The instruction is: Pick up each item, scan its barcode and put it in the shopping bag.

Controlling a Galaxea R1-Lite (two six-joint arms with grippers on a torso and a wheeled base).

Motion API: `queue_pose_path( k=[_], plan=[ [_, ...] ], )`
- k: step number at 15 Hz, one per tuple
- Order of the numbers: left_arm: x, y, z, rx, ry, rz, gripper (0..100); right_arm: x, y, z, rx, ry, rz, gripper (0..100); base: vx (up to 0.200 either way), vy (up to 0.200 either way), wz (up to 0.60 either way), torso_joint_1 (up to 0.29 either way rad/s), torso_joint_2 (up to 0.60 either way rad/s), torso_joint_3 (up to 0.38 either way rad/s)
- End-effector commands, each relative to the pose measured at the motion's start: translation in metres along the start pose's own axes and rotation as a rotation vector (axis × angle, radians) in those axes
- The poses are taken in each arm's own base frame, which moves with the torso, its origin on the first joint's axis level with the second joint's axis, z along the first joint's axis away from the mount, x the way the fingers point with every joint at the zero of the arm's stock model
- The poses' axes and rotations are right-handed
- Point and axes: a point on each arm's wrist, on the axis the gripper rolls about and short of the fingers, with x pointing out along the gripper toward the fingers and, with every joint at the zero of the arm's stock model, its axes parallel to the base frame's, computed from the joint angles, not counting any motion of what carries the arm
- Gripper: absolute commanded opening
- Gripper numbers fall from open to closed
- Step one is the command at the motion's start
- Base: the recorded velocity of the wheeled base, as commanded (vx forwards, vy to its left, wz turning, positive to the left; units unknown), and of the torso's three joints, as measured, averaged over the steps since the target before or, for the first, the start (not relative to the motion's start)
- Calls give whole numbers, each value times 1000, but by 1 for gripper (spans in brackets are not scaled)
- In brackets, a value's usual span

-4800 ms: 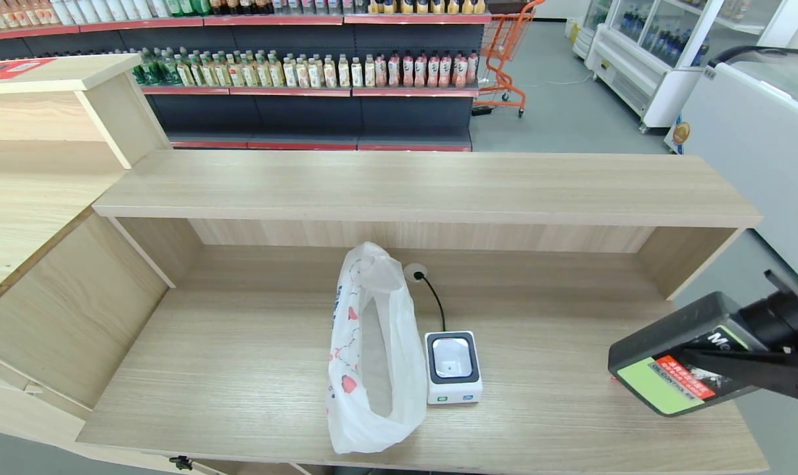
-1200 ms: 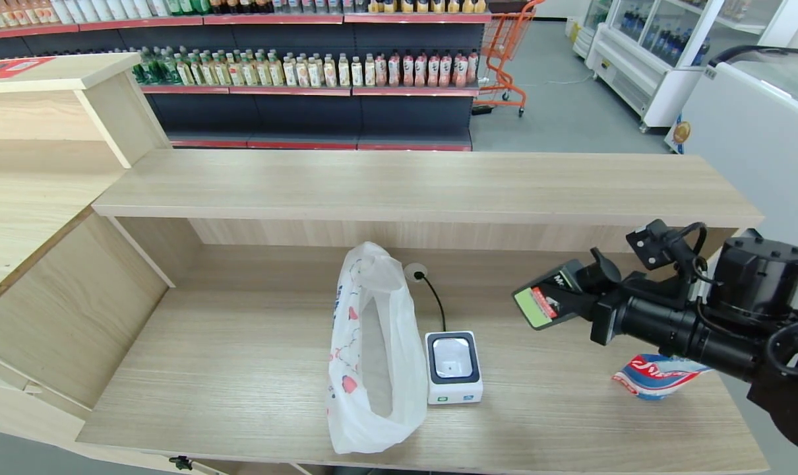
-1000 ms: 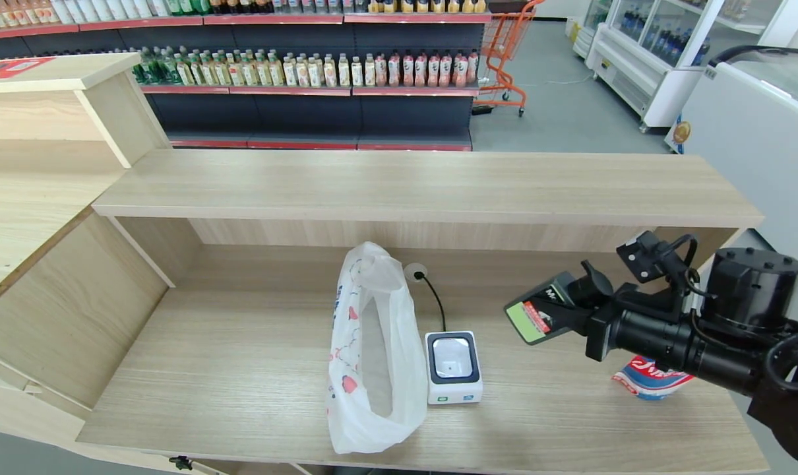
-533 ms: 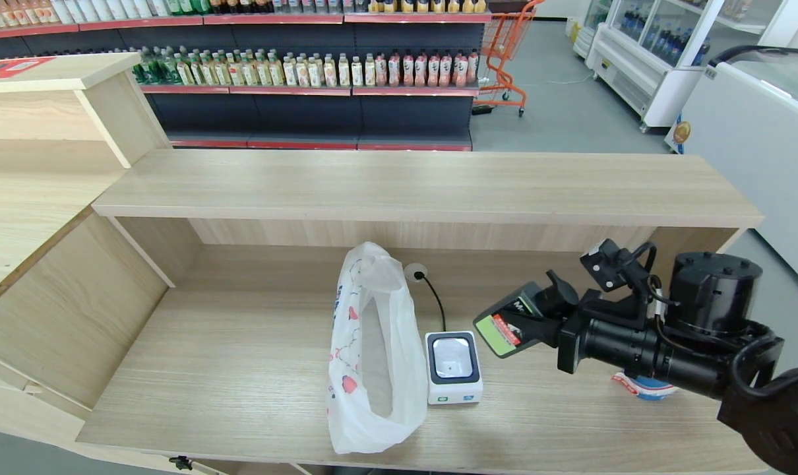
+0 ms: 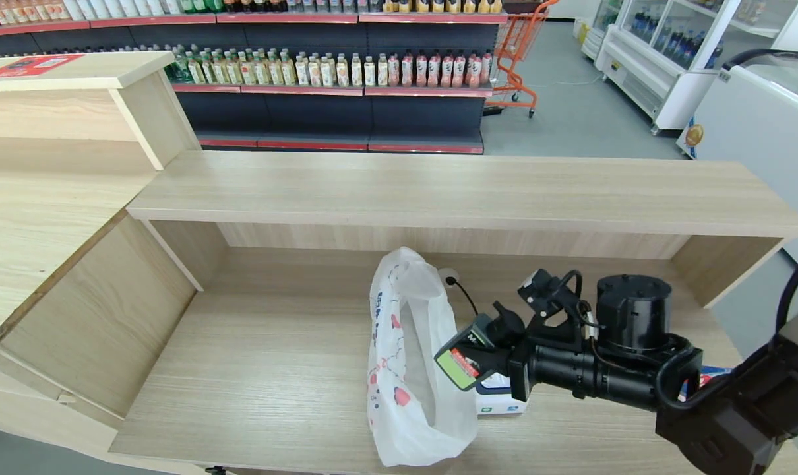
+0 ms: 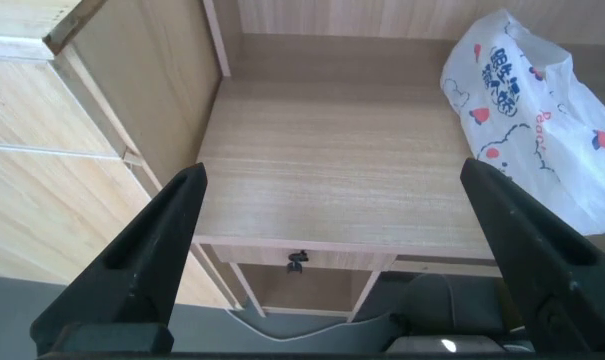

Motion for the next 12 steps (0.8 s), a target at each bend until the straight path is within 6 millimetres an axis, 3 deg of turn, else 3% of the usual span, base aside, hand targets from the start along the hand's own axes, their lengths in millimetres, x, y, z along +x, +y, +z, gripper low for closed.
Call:
queue_pose_path(
  k=[1, 5, 12],
  plan=[
    [0, 0, 0, 0, 1, 1, 100, 19, -3, -25, 13, 38, 12, 0, 0, 0, 0, 0, 0, 0],
    [0, 0, 0, 0, 0, 1, 100, 38, -10, -52, -5, 41, 14, 0, 0, 0, 0, 0, 0, 0],
    [0, 0, 0, 0, 0, 1, 100, 61, -13, -81, -126, 18, 18, 0, 0, 0, 0, 0, 0, 0]
  ],
)
